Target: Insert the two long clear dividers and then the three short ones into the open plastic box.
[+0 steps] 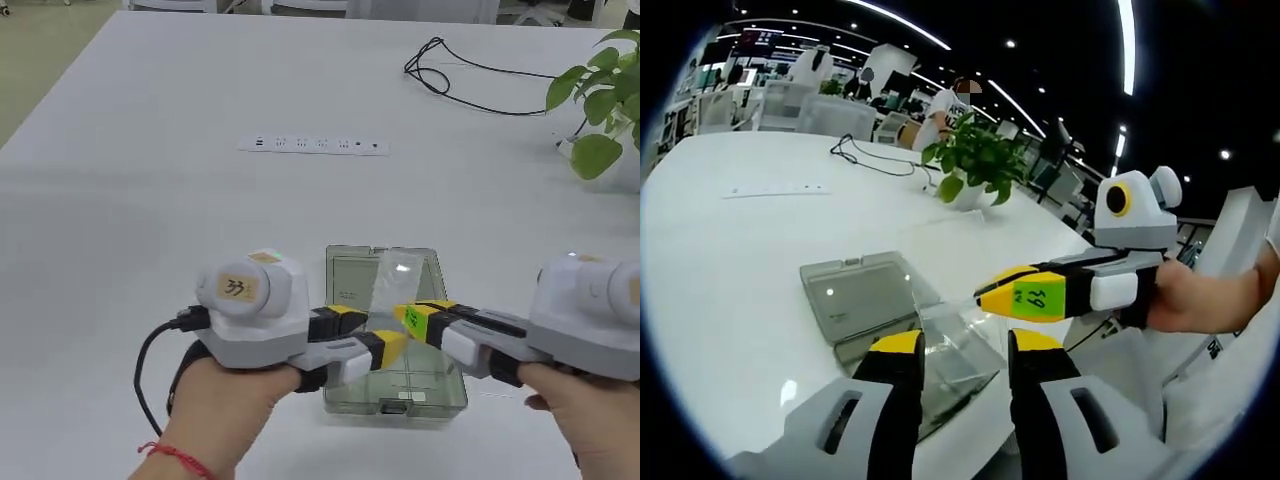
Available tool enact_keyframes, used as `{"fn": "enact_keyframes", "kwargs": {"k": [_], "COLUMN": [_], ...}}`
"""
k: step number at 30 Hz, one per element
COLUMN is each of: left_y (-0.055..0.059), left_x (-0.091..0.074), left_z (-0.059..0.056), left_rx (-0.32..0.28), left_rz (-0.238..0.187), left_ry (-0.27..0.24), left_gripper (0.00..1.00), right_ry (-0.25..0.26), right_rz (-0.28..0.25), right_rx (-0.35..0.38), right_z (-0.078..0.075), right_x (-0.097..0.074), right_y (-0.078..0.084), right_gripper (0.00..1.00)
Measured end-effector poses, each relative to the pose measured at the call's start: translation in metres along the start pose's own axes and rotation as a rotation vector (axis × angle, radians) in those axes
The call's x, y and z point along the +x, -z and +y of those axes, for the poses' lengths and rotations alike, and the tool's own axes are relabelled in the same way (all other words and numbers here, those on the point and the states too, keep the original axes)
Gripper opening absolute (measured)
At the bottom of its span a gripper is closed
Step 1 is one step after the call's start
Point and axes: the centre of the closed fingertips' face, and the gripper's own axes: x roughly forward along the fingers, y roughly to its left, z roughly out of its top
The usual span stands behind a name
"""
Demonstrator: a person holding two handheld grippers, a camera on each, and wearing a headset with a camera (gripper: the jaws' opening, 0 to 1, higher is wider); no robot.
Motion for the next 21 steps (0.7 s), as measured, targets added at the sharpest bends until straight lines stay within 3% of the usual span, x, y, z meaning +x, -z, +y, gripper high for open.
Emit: {"fn": "enact_keyframes", "kwargs": {"k": [6, 11, 14, 21], "left_y": [0.002, 0.006, 0.008, 0.015], "left_x": [0.001, 0.001, -0.001, -0.01], "left_z": [-0.001, -0.003, -0.002, 0.001], "left_rx": [-0.002, 0.037, 0.047, 0.12], "left_rz": [0.01, 0.021, 0.023, 0.04], "left_ry": [0.007, 0.024, 0.028, 0.045], "left_gripper": [0.3, 0.31, 0.36, 0.44], "right_ry": [0.005, 0.01, 0.016, 0.078], "right_rz": [0.002, 0.016, 0.014, 0.024], "right_rx": [0.002, 0.012, 0.027, 0.049], "right_z": [-0.002, -0.003, -0.005, -0.022], "right_x": [0.0, 0.0, -0.003, -0.01], "right_y": [0.0, 0.001, -0.001, -0.005], "right_gripper": [0.06, 0.07, 0.07, 0.07]}}
